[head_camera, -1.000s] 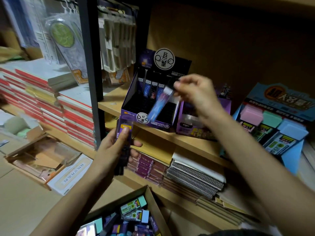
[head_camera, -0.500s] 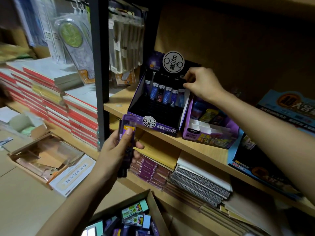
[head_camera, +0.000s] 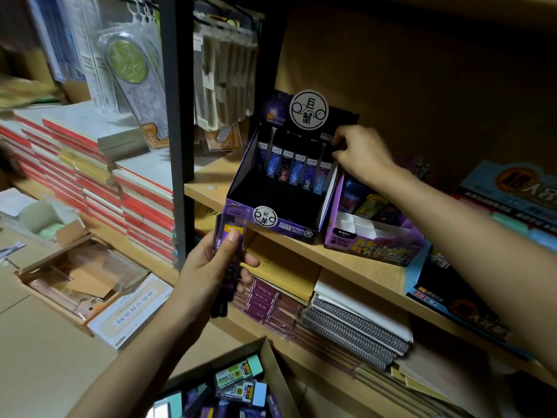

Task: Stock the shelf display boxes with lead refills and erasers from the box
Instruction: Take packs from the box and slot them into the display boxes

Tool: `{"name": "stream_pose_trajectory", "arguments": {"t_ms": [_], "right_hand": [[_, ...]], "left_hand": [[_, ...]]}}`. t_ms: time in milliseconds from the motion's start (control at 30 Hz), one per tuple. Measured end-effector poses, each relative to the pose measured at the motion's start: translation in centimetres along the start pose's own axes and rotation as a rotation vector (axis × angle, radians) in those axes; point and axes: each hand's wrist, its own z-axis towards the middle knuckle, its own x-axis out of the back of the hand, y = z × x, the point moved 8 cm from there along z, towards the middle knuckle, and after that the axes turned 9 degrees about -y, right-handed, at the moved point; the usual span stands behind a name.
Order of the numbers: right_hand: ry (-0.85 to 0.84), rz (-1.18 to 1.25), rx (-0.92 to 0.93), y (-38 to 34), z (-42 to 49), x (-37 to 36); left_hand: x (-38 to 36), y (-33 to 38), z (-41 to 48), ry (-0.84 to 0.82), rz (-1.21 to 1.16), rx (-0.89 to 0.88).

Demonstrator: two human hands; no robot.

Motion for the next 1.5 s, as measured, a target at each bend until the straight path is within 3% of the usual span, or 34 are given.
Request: {"name": "stream_pose_trajectory", "arguments": {"t_ms": [133,233,267,333,400,500,767,1000,1167,1333,1500], "right_hand": [[-0.044,-0.118,-0.008,-0.7,-0.3,-0.2],[0.047,-0.233,0.051,-2.5,-2.3,1.0],[0.079,-0.177,0.092,-3.4,-3.4,1.4],[0.016,0.181,0.172,-5.4,-6.2,1.0],[-0.23,0.626,0.22,-7.9,-9.5,-1.3],[-0.444,0.948,0.188,-10.0,-13.2,-4.7],[-0.196,1.239,-0.005,-3.6,-15.8,-3.4],[0.32,0.82,-0.03,7.3,-17.0,5.9],[0.524,0.572,-0.102,11.2,-16.5,7.8],[0.507,0.4,-0.083,11.3,-14.9,6.2],[0.307,0.188,-0.068,10.9,-13.3,3.7]], "left_hand": [[-0.3,0.1,0.0,-0.016,0.02,0.001],[-0.7,0.3,-0.1,-0.036,0.025,0.001],[-0.9,0.4,-0.2,-0.046,0.023,0.001],[-1.3,0.6,-0.3,-0.067,0.018,0.001],[-1.9,0.7,-0.5,-0.081,0.013,0.004],[-2.9,0.7,-0.7,-0.102,0.008,0.011],[-7.1,-0.5,-1.1,-0.178,-0.006,0.061],[-7.8,-1.3,-1.2,-0.173,0.016,0.05],[-7.5,-1.5,-1.2,-0.137,0.063,0.003],[-6.7,-2.0,-1.1,-0.14,0.132,-0.019],[-6.3,-2.5,-0.7,-0.144,0.201,-0.017]]}}
